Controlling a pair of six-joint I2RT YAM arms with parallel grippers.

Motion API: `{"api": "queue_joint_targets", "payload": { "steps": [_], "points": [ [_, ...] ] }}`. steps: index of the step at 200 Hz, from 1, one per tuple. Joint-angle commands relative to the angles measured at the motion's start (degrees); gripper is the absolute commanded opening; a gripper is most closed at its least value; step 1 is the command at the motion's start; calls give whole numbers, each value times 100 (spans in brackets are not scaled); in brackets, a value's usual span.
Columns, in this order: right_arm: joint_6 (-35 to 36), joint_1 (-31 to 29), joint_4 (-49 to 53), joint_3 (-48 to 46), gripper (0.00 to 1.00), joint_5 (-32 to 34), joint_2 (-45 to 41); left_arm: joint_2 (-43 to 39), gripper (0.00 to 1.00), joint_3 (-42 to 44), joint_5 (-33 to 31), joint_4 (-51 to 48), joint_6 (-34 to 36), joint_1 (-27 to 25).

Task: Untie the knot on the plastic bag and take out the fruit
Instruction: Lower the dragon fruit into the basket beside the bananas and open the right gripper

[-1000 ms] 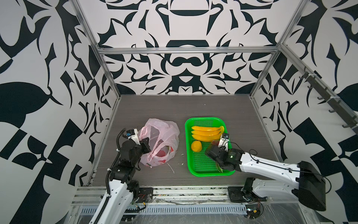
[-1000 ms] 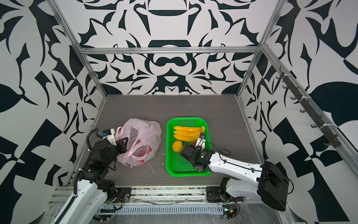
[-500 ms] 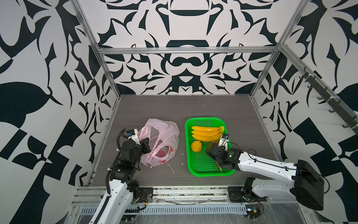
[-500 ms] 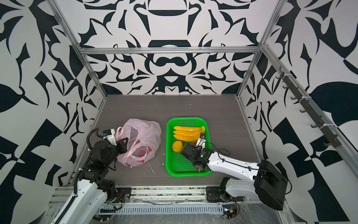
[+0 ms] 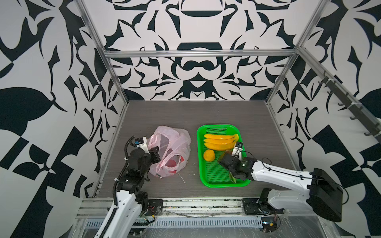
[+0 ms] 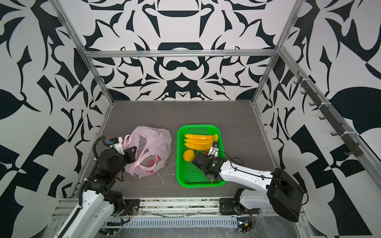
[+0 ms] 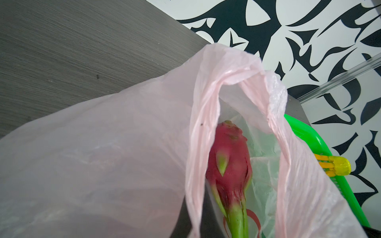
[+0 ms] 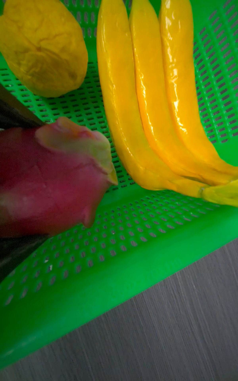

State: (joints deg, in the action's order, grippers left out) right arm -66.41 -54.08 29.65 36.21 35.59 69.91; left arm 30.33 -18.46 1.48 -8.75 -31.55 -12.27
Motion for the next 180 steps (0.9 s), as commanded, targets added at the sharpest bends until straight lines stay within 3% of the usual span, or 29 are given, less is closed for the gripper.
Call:
{"api": "queue_joint_targets", "payload": {
  "steps": [1,180],
  "points": [
    [5,21,75,58,76,75,46,39,0,-45,11,102,1,-1],
    [181,29,375,464,94,216,66,-133,0,18,-22,32,0,6]
  ]
}}
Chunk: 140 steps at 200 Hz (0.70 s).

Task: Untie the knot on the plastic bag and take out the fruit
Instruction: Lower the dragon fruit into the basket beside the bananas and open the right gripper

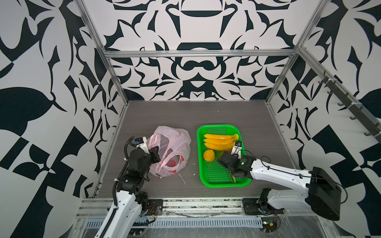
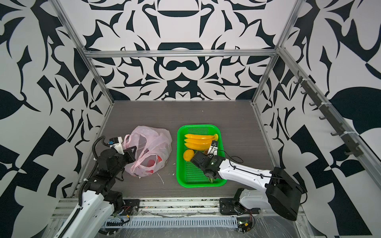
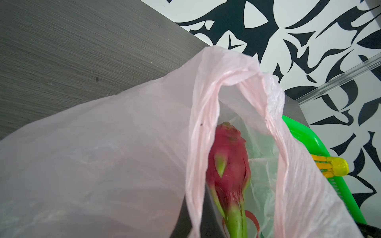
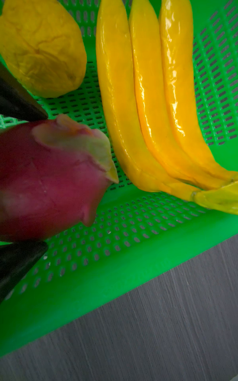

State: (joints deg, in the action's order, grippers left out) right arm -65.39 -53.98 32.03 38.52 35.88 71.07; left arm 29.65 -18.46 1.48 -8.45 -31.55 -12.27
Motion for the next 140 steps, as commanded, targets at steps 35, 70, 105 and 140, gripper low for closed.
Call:
{"api": "queue_joint_targets", "payload": {
  "steps": [35,70,105,140],
  "points": [
    [70,19,137,243,99,181,-24,-99,0,31,-51,-17,0,4],
    [79,19,171,276,99,204,-43,-99,0,31,-54,-34,4,6],
    [160,14,296,395,99,274,-139,-168,0,1,-94,-104,10,9],
    [345,2,537,670,98,358,-158,-127,0,9,-71,-45,16,-2]
  ]
}}
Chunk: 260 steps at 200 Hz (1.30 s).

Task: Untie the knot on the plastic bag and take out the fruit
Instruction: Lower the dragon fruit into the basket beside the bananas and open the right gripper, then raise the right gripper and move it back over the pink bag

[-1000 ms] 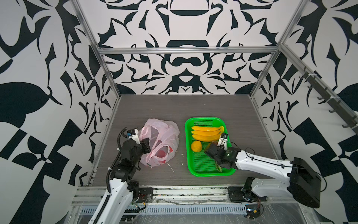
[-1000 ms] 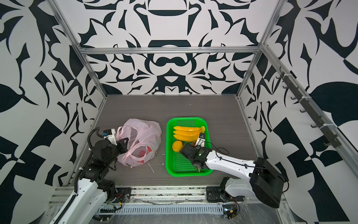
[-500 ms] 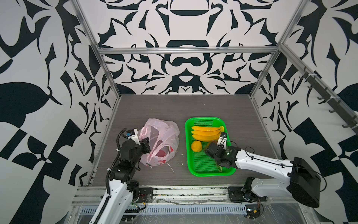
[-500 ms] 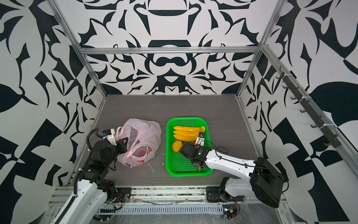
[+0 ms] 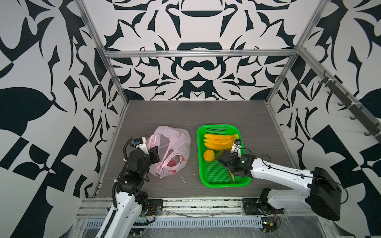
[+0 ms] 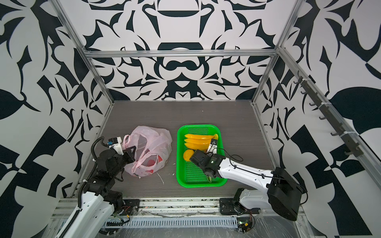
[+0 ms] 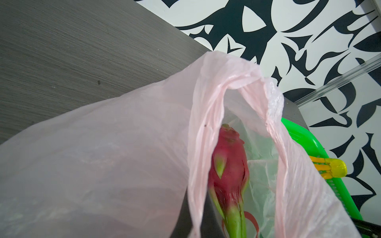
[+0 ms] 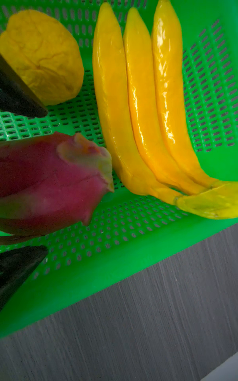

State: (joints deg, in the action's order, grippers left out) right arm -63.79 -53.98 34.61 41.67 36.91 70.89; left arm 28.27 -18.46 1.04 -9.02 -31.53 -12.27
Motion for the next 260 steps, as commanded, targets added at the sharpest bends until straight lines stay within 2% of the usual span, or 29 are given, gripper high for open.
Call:
{"api": "queue_joint_targets", "payload": {
  "steps": [1,74,114,142,202,260],
  "points": [
    [193,2,286,362,98,247,-143,15,0,13,-26,17,14,6],
    [803,-298,751,1334,95,519,101,214,0,-197,124,86,47,9],
    [1405,-631,959,2174,93,696,425,147,0,-253,195,4,37,2],
    [2063,-810,731,2670,92,593,732,3,0,-221,184,-115,26,4],
    [3470,-1049,-343,3774,89,-403,1551,-4,0,-158,229,-57,-8,4],
    [3839,-1217,-446,5018,81,-1591,2626,139,0,-88,334,175,-110,4]
  ]
}}
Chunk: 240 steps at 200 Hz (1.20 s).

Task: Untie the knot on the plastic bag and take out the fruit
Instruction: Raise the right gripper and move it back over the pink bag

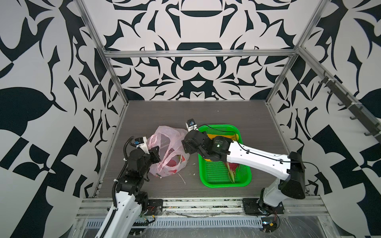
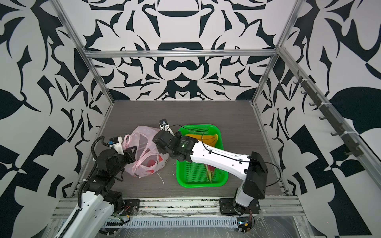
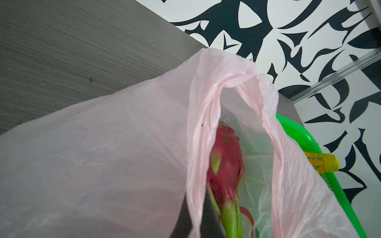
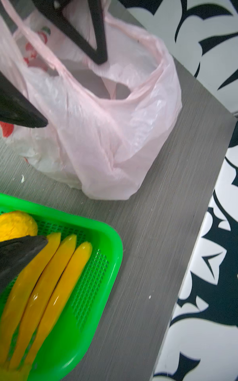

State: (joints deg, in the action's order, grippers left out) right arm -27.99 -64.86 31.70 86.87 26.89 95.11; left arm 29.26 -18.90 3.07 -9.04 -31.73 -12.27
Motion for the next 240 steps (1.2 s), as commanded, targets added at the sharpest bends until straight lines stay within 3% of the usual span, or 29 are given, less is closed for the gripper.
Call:
{"api": "queue_joint_targets", "payload": {
  "steps": [1,71,89,117,172,240],
  "points": [
    [259,-135,-156,515,81,-594,220,43,0,-44,136,180,-89,5],
    [420,-361,-186,1903,66,-941,1181,-151,0,191,384,429,-384,5],
    [259,-362,-249,2115,55,-1019,1414,-259,0,208,491,420,-412,-1],
    [-22,-361,-66,2465,27,-928,1809,-455,0,283,646,471,-565,4],
    [-475,-361,212,2791,24,-501,2275,-757,0,437,807,416,-658,4],
    [-916,-361,793,3285,26,131,2904,-1098,0,518,1011,256,-778,0]
  ]
}}
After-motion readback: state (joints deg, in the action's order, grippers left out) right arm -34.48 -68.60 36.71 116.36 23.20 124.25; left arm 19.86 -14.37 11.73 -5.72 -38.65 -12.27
